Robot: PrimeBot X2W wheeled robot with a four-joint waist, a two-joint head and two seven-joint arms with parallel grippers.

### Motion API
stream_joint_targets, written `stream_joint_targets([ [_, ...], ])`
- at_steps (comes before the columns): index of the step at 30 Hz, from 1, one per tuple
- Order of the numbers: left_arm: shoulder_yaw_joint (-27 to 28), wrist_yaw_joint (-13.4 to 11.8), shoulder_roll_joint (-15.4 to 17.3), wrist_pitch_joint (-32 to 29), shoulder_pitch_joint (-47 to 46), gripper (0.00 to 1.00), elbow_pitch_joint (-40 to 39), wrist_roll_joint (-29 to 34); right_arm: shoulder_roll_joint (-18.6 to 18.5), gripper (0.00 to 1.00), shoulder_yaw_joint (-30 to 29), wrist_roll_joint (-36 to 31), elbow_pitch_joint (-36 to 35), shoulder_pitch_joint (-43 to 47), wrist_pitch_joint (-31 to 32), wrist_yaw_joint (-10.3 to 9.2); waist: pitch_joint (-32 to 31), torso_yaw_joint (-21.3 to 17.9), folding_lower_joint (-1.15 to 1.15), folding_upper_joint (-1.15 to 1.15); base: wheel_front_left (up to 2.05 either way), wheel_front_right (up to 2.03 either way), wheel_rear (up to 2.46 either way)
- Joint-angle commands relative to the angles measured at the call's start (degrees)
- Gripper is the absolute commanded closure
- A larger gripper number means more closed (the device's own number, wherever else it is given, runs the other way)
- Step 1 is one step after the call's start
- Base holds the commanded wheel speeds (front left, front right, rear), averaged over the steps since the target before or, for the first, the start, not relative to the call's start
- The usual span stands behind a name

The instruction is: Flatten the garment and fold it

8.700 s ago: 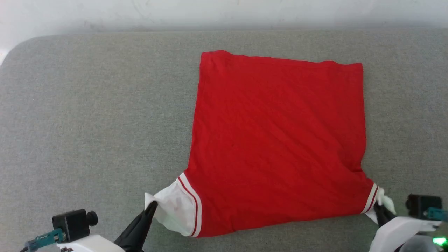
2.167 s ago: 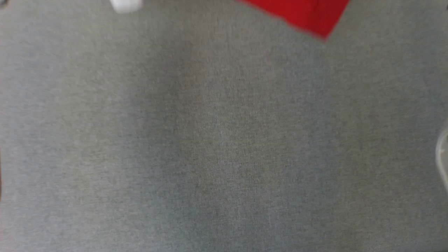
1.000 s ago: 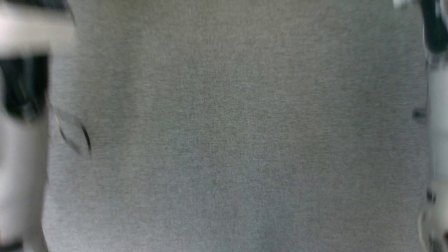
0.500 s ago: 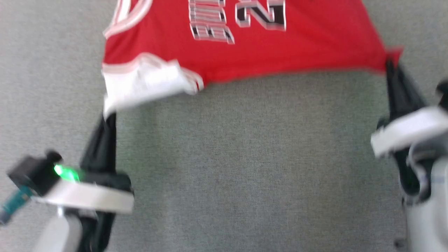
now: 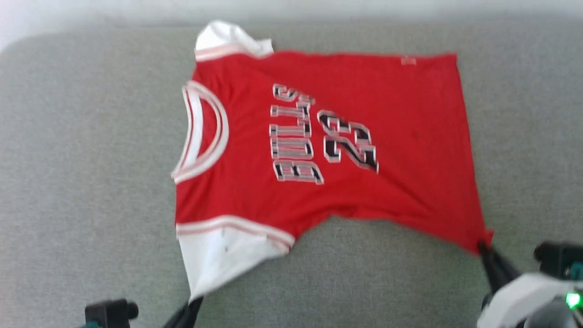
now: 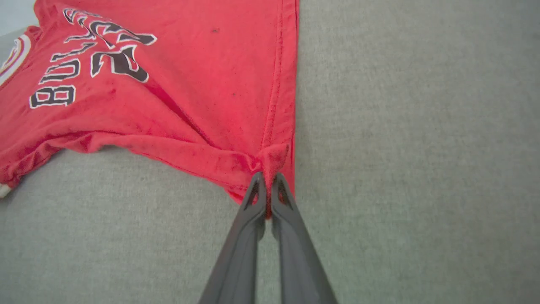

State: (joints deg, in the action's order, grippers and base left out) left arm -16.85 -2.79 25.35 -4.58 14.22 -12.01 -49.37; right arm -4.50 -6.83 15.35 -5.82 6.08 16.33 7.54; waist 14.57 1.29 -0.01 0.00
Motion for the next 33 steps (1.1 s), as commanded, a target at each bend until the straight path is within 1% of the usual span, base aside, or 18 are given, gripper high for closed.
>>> stream_joint_targets([
  [1, -0.03, -0.75, 1.01, -1.25, 1.61, 1.00, -0.60, -0.69, 0.19, 1.00, 0.45, 1.16, -0.93, 2.23, 1.45, -0.05, -3.83, 0.69, 0.01, 0.00, 0.00, 0.00, 0.00],
  [6, 0.26, -2.45, 2.93, -5.58, 7.23, 1.00, -3.03, -4.13, -0.42, 1.00, 0.63, 3.11, -3.44, 9.21, 7.10, -0.05, -5.89, 0.93, 0.01, 0.00, 0.00, 0.00, 0.00],
  [10, 0.70, -3.39, 3.93, -7.73, 11.30, 1.00, -5.49, -6.72, -0.40, 1.00, -0.25, 4.95, -5.01, 13.99, 10.67, -0.05, -7.15, 1.39, 0.01, 0.00, 0.00, 0.00, 0.00],
  [15, 2.60, -4.64, 4.72, -7.65, 15.31, 1.00, -8.64, -8.49, 0.02, 1.00, -2.69, 6.44, -7.95, 18.24, 12.52, -0.05, -7.94, 1.85, 0.01, 0.00, 0.00, 0.00, 0.00],
  [18, 4.65, -4.79, 4.62, -5.49, 15.70, 1.00, -10.69, -8.43, 0.29, 1.00, -4.50, 6.53, -9.81, 18.97, 12.02, -0.05, -7.95, 2.17, 0.01, 0.00, 0.00, 0.00, 0.00],
  [21, 6.20, -4.12, 4.75, -3.15, 13.73, 1.00, -12.29, -7.16, 0.13, 1.00, -5.06, 5.73, -11.35, 17.63, 10.88, -0.05, -7.24, 2.17, 0.01, 0.00, 0.00, 0.00, 0.00],
  [25, 6.57, -2.55, 4.96, -1.36, 7.78, 1.00, -13.37, -4.86, -1.13, 1.00, -4.06, 4.50, -12.53, 13.14, 9.48, -0.05, -5.10, 1.78, 0.01, 0.00, 0.00, 0.00, 0.00],
  [29, 5.45, -0.45, 5.50, -1.23, -1.20, 1.00, -12.46, -1.99, -2.32, 1.00, -3.14, 3.30, -12.35, 7.13, 8.21, -0.05, -1.58, 1.54, 0.01, 0.00, 0.00, 0.00, 0.00],
  [33, 4.31, 1.97, 6.27, -1.85, -11.20, 1.00, -9.29, 0.58, -3.40, 1.00, -2.29, 1.85, -10.87, 0.72, 7.21, -0.05, 2.47, 0.83, 0.01, 0.00, 0.00, 0.00, 0.00],
])
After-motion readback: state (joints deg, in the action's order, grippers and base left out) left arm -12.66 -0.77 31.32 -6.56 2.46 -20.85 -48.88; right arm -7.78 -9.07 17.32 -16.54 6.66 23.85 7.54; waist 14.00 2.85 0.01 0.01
